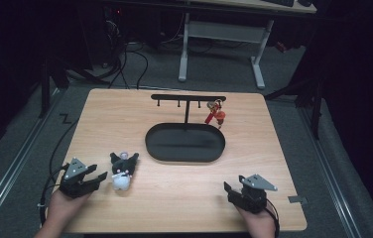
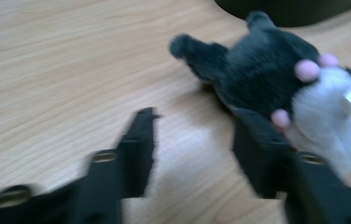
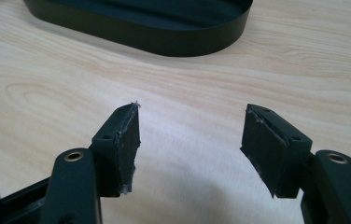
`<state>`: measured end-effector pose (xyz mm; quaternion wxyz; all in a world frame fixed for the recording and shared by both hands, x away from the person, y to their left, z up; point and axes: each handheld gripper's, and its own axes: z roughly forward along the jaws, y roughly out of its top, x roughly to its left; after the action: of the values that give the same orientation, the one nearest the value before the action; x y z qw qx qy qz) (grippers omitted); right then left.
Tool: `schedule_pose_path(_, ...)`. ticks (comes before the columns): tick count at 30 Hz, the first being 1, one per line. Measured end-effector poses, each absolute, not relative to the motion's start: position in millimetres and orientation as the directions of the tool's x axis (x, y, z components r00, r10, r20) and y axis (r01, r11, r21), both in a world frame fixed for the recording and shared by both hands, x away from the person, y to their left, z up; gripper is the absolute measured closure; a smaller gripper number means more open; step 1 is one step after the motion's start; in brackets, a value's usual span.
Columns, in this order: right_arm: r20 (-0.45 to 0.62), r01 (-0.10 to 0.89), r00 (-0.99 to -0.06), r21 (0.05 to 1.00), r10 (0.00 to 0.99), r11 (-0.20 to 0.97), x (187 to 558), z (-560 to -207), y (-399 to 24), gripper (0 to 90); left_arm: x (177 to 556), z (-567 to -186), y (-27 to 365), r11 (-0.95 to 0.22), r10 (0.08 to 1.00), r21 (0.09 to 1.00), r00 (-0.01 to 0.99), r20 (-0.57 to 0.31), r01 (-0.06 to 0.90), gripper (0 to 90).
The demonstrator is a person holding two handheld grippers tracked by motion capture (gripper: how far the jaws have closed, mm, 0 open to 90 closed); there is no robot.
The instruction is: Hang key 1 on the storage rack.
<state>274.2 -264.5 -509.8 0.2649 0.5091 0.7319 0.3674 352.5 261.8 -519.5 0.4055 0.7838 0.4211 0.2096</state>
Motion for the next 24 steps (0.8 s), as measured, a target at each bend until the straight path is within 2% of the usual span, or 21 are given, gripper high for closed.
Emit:
schedule_pose_path(3,-0.003,0.554,-0.370,0.802,0.929,0.223,265.7,-508.9,-263.6,39.1,360.8,-513.2,256.8,-0.312,0.858,0.806,0.514,0.010,0.503,79.6)
schedule_pose_path(6,-0.007,0.547,-0.382,0.804,0.924,0.232,265.9,-508.7,-262.9,39.5,371.1,-515.2,244.8,-0.344,0.862,0.772,0.506,0.034,0.535,88.3)
schedule_pose_path(9,0.010,0.554,-0.392,0.801,0.920,0.227,268.3,-510.4,-261.8,39.5,378.1,-523.2,229.0,-0.375,0.855,0.727,0.517,0.032,0.575,89.5)
schedule_pose_path(12,0.015,0.555,-0.403,0.799,0.915,0.232,268.1,-510.5,-259.7,39.8,374.3,-525.7,218.8,-0.398,0.841,0.714,0.539,0.035,0.575,89.5)
schedule_pose_path(17,0.021,0.552,-0.414,0.801,0.910,0.233,267.4,-509.3,-258.8,40.3,365.0,-519.7,203.4,-0.423,0.811,0.717,0.584,0.026,0.555,89.5)
schedule_pose_path(24,0.023,0.557,-0.415,0.797,0.909,0.234,267.3,-510.4,-259.3,40.5,347.2,-522.1,155.7,-0.462,0.742,0.720,0.671,-0.007,0.518,89.5)
